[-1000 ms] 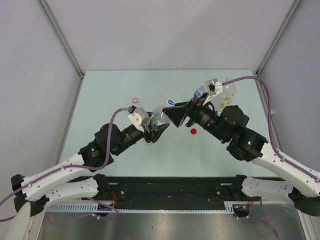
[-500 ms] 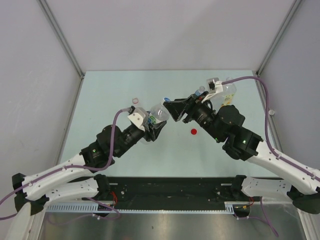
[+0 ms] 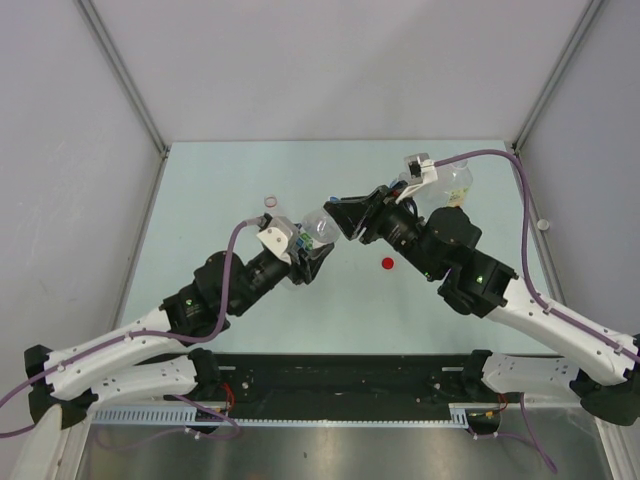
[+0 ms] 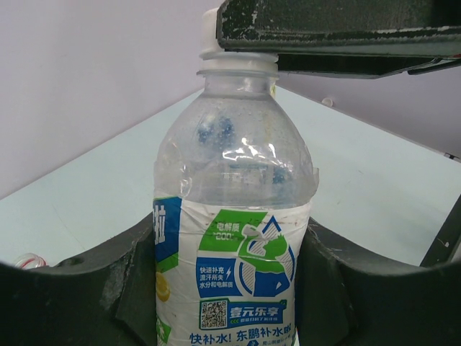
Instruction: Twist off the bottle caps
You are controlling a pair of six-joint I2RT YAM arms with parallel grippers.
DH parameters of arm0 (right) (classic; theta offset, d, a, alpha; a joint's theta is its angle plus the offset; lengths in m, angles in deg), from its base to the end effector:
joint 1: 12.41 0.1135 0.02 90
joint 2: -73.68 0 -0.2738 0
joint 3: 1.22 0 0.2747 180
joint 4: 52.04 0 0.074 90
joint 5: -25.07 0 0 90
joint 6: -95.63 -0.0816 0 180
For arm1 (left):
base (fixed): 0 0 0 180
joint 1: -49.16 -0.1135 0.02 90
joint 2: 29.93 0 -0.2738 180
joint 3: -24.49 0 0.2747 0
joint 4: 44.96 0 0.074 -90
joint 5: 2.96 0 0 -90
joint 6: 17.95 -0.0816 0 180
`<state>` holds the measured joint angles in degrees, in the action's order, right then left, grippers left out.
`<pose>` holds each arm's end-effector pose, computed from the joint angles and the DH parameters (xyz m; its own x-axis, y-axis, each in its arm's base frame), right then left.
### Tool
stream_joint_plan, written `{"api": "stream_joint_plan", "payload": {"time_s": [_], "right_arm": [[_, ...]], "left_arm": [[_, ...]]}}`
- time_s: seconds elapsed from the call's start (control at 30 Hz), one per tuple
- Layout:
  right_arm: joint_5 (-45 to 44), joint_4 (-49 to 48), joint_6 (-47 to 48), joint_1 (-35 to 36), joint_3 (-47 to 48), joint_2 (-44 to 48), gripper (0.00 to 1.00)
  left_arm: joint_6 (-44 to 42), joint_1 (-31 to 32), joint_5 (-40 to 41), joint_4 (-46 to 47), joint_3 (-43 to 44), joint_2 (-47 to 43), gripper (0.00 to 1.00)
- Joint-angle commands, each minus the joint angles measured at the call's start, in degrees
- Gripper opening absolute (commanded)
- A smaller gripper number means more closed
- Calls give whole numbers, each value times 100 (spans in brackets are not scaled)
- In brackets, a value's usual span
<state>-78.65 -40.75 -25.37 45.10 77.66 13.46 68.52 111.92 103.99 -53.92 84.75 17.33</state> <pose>0.1755 0.2395 0.4587 -0.2979 0.4637 -0.8344 -0.6296 0.5616 0.5369 0.1372 -0.2145 0.3871 0.0764 -0.0196 -0.9969 0.7140 0.6989 0.0409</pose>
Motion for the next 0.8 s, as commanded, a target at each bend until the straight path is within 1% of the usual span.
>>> {"api": "stream_joint_plan", "payload": {"time_s": [0.0,0.07,0.23,0.33,0.4,0.43,0.5,0.77], "right_arm": [[27,-228,24,-65,186,-42,45],[53,-228,24,-65,186,-50,40],[176,-237,-11,-100,186,-94,34],[264,-211,-37,-109,186,-121,25],[369,-193,-37,-109,186,-147,2],[396,-193,-46,-118,177,-147,0],[545,-193,33,-109,186,-156,0],[668,9,235,-100,151,-33,0]], "left_arm": [[-122,61,98,240,9,-16,0],[-122,78,89,249,17,-7,0],[-130,105,98,258,17,20,0],[-139,122,115,267,0,11,0],[-148,122,133,267,17,2,0],[-157,122,142,267,9,11,0],[-157,122,151,258,17,11,0],[-51,114,89,205,35,-16,0]]}}
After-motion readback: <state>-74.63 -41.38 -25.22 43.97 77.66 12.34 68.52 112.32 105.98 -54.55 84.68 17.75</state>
